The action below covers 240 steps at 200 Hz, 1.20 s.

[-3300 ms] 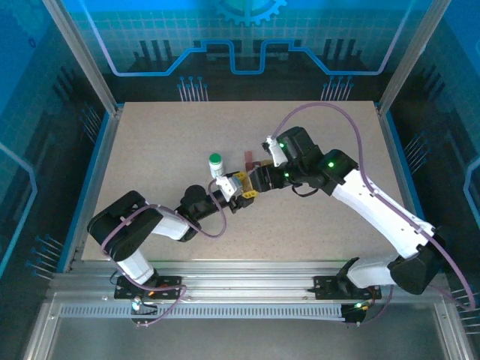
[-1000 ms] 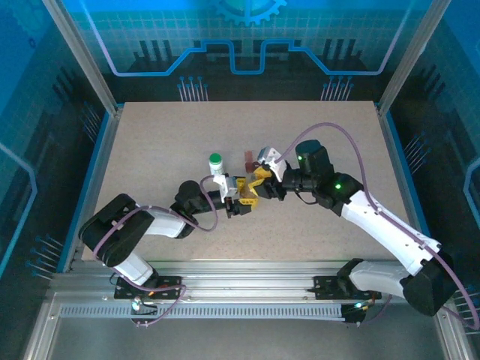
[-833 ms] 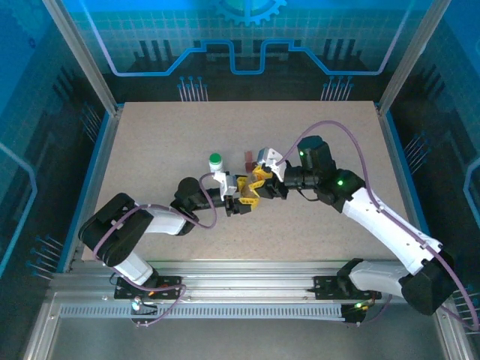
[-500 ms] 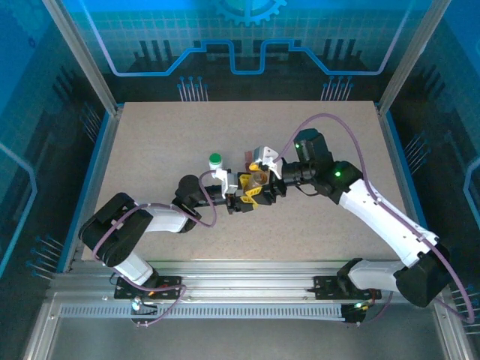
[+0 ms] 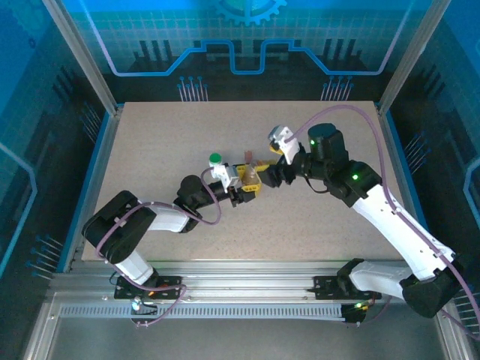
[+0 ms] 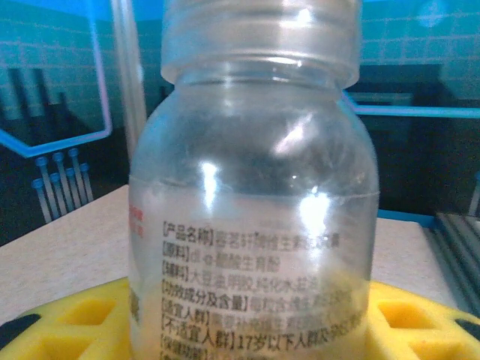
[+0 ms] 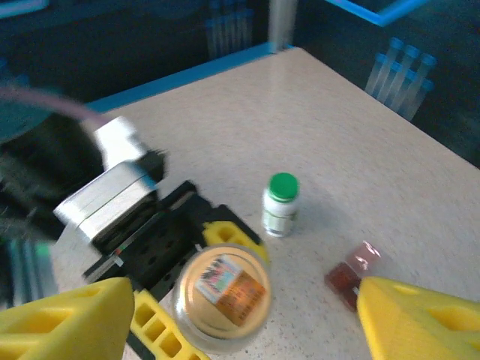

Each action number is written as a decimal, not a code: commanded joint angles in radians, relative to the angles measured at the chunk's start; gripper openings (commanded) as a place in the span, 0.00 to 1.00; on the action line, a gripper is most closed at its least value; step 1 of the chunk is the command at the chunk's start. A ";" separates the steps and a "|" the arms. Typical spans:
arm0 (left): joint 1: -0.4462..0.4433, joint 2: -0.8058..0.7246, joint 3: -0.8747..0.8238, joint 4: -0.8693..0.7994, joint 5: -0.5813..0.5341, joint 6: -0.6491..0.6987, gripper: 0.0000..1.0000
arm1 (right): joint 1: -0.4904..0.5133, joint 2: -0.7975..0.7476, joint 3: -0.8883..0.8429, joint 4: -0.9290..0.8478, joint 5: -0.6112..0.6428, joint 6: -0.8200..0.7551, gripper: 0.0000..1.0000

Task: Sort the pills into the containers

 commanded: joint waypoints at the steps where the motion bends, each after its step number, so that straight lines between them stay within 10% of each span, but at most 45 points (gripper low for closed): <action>1: -0.013 0.024 0.008 0.040 -0.168 0.057 0.00 | -0.006 0.034 0.043 0.004 0.219 0.313 0.76; 124: -0.044 0.090 0.034 0.039 -0.349 0.101 0.00 | 0.067 0.219 0.036 0.132 0.237 0.552 0.75; 240: -0.052 0.094 0.036 0.040 -0.375 0.112 0.00 | 0.080 0.266 0.025 0.114 0.209 0.533 0.50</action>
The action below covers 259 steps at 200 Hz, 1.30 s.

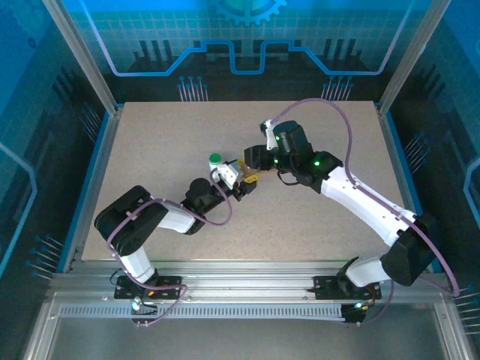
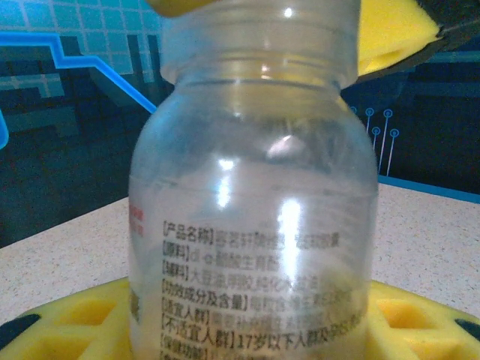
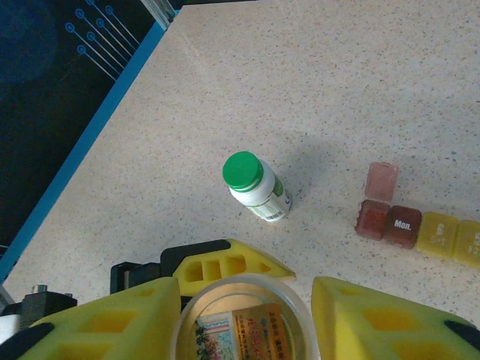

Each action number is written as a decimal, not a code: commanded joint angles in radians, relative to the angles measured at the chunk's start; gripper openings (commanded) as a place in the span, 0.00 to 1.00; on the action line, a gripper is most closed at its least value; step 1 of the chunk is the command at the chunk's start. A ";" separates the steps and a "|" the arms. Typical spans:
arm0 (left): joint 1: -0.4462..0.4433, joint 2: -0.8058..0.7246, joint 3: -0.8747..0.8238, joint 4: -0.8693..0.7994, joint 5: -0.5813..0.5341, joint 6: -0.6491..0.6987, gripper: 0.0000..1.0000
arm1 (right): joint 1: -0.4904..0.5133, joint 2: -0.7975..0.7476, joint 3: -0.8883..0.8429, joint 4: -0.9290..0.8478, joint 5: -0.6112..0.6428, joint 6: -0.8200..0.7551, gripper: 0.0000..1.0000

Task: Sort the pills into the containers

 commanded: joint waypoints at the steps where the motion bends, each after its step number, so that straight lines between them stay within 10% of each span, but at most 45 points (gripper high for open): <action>1: -0.007 0.003 0.027 0.034 -0.018 0.023 0.00 | 0.007 0.016 0.001 0.000 -0.014 -0.016 0.50; 86: -0.007 0.004 0.033 0.035 -0.020 0.013 0.00 | 0.007 -0.004 -0.020 -0.041 -0.024 -0.052 0.46; 137: -0.006 -0.015 0.020 0.035 0.004 0.007 0.00 | -0.019 -0.035 -0.060 0.003 -0.175 -0.211 0.21; 185: 0.003 -0.054 -0.024 0.035 0.269 0.048 0.00 | -0.085 -0.088 -0.126 -0.111 -0.484 -0.795 0.11; 229: 0.022 -0.080 -0.042 0.036 0.482 0.074 0.00 | -0.226 -0.084 -0.091 -0.185 -0.746 -0.986 0.06; 259: 0.046 -0.088 -0.045 0.036 0.559 0.033 0.00 | -0.223 -0.035 0.018 -0.320 -0.751 -1.068 0.25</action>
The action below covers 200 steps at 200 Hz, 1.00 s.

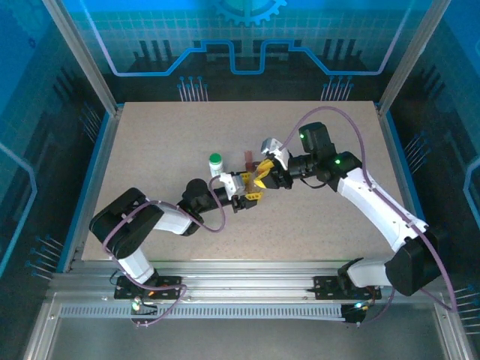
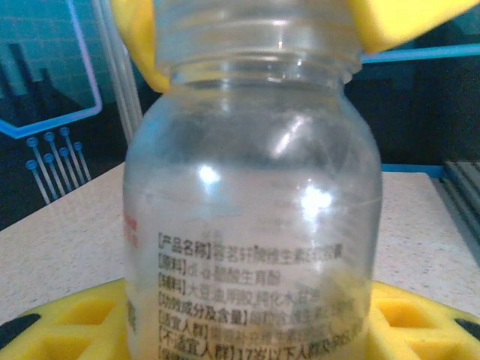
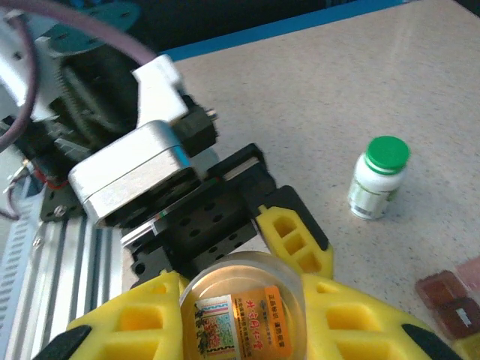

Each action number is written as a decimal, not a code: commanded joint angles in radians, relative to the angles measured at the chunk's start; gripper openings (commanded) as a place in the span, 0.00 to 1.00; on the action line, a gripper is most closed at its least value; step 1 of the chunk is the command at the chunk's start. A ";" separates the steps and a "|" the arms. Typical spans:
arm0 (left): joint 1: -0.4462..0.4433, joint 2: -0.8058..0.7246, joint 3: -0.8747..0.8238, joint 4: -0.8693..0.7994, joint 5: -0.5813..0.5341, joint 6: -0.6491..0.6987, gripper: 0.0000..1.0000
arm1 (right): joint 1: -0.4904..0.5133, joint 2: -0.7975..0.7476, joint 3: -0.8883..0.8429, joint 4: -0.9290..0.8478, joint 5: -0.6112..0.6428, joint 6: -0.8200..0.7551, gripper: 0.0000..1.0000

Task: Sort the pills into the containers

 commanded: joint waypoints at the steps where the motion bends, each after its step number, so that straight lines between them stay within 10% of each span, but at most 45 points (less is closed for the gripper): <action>1: 0.019 -0.045 -0.012 0.056 0.159 -0.008 0.00 | -0.025 0.038 0.091 -0.142 -0.054 -0.155 0.26; 85: 0.021 -0.003 0.011 0.055 0.164 -0.056 0.00 | -0.021 0.056 0.219 -0.238 0.001 -0.137 0.81; 200: 0.003 0.042 0.027 0.056 -0.346 -0.006 0.00 | 0.130 -0.056 0.070 0.130 0.680 0.866 0.75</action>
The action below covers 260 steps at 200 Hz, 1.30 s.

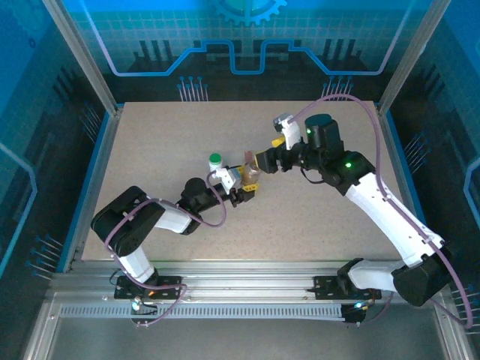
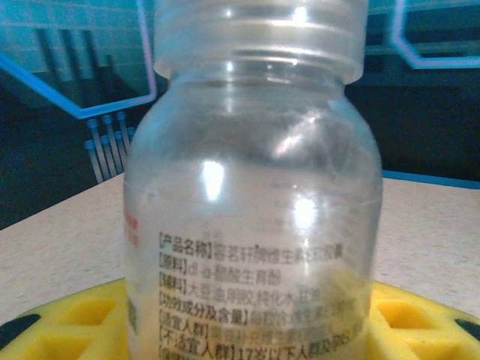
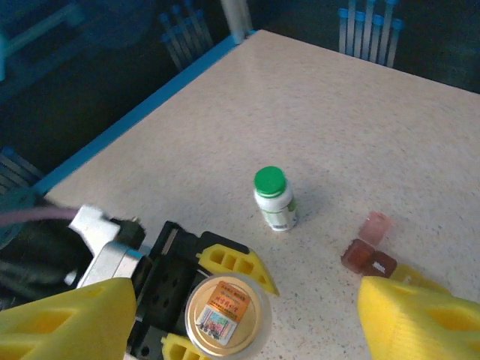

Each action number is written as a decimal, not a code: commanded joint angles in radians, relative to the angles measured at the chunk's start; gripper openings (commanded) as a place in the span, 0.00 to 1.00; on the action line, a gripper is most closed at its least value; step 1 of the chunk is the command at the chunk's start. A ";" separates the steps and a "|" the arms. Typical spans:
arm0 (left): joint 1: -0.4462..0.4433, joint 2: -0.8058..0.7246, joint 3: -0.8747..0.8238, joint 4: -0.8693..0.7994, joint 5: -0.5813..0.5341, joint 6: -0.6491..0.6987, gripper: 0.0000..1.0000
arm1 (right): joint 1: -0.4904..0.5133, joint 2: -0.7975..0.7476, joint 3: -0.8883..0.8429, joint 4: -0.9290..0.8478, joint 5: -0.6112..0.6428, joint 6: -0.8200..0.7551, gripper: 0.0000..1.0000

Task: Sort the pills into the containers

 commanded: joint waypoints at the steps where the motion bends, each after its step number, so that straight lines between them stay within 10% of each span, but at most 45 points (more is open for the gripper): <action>1: -0.016 0.016 0.026 0.035 -0.173 0.038 0.00 | 0.049 0.031 -0.015 0.043 0.209 0.255 0.75; 111: -0.059 0.034 0.028 0.035 -0.304 0.110 0.00 | 0.164 0.164 -0.018 0.103 0.340 0.354 0.76; 260: -0.069 0.032 0.038 0.035 -0.339 0.118 0.00 | 0.169 0.202 -0.056 0.132 0.285 0.364 0.45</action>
